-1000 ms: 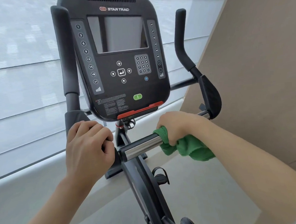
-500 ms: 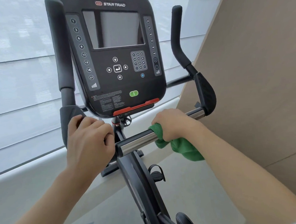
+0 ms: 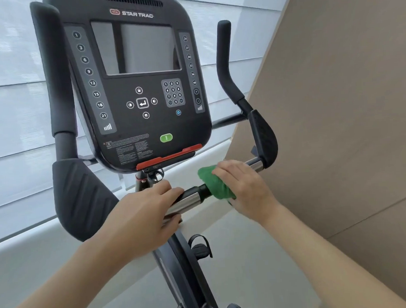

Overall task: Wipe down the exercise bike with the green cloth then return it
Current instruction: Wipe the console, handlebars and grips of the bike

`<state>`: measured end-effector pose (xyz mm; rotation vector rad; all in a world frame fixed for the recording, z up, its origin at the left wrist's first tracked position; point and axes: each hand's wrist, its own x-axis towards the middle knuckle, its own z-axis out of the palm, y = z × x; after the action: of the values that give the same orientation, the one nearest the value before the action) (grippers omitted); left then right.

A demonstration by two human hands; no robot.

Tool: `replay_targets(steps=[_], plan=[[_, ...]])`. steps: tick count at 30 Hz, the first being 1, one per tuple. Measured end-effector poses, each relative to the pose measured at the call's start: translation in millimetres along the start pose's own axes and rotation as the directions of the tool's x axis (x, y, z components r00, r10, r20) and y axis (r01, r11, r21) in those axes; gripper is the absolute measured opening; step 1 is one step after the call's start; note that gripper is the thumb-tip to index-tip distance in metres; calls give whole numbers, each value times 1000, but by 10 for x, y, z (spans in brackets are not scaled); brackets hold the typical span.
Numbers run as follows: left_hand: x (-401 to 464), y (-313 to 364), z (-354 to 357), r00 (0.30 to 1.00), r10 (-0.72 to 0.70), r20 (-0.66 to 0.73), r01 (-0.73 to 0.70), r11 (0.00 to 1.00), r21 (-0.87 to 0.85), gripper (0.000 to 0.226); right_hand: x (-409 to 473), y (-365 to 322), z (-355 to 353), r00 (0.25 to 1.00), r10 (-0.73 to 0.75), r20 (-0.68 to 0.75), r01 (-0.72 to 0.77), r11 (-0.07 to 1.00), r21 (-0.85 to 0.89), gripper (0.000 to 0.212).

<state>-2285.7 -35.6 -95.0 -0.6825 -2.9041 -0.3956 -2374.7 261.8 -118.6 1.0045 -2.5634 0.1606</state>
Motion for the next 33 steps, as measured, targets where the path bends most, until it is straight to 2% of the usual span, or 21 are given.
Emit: replay_targets(steps=[3, 6, 8, 11, 12, 13, 14, 16, 19, 21, 22, 24, 27, 29, 31, 32, 33], plan=[[4, 48, 33, 1000, -24, -17, 25, 999, 44, 43, 135, 479, -263, 985, 157, 77, -158, 987, 15, 43], [21, 68, 42, 999, -51, -16, 52, 998, 41, 44, 345, 584, -376, 918, 188, 350, -154, 980, -124, 28], [29, 78, 49, 998, -54, -22, 55, 997, 45, 42, 559, 573, -435, 791, 241, 563, -168, 969, -179, 29], [33, 89, 55, 999, -46, -28, 47, 997, 56, 37, 913, 570, -558, 515, 289, 807, -228, 954, -195, 33], [37, 91, 54, 999, -44, -27, 46, 997, 59, 36, 976, 576, -590, 464, 286, 838, -245, 951, -189, 33], [40, 92, 50, 999, -44, -28, 46, 997, 58, 36, 991, 573, -605, 447, 279, 850, -255, 950, -178, 34], [42, 92, 47, 999, -45, -29, 46, 997, 55, 36, 968, 563, -601, 467, 271, 842, -262, 951, -162, 33], [42, 95, 51, 999, -47, -28, 48, 997, 53, 37, 832, 527, -567, 588, 274, 761, -268, 954, -136, 29], [43, 99, 45, 998, -48, -29, 50, 997, 56, 37, 536, 451, -455, 825, 197, 529, -92, 972, -218, 26], [42, 102, 43, 998, -50, -27, 52, 997, 60, 37, 363, 318, -302, 936, 129, 328, -38, 962, -271, 27], [42, 106, 41, 998, -53, -27, 54, 997, 61, 37, 301, 197, -194, 972, 110, 209, -56, 967, -249, 28], [41, 102, 44, 998, -57, -32, 59, 996, 61, 38, 244, -121, 34, 997, 79, -4, -79, 983, -167, 26], [30, 94, 54, 998, -56, -43, 58, 997, 50, 40, 274, -396, 193, 988, 62, -144, -77, 992, -98, 18], [22, 98, 54, 998, -50, -44, 52, 998, 47, 40, 347, -342, 118, 997, 33, -67, -40, 994, -104, 21], [24, 104, 37, 998, -40, -42, 42, 998, 47, 40, 502, -255, -40, 977, 15, 212, 5, 996, -93, 24], [28, 107, 31, 998, -34, -46, 37, 998, 46, 39, 631, -235, -124, 916, 29, 399, 4, 997, -82, 23], [27, 108, 26, 998, -27, -52, 29, 999, 46, 39, 778, -230, -193, 818, 50, 573, -14, 998, -66, 22]])
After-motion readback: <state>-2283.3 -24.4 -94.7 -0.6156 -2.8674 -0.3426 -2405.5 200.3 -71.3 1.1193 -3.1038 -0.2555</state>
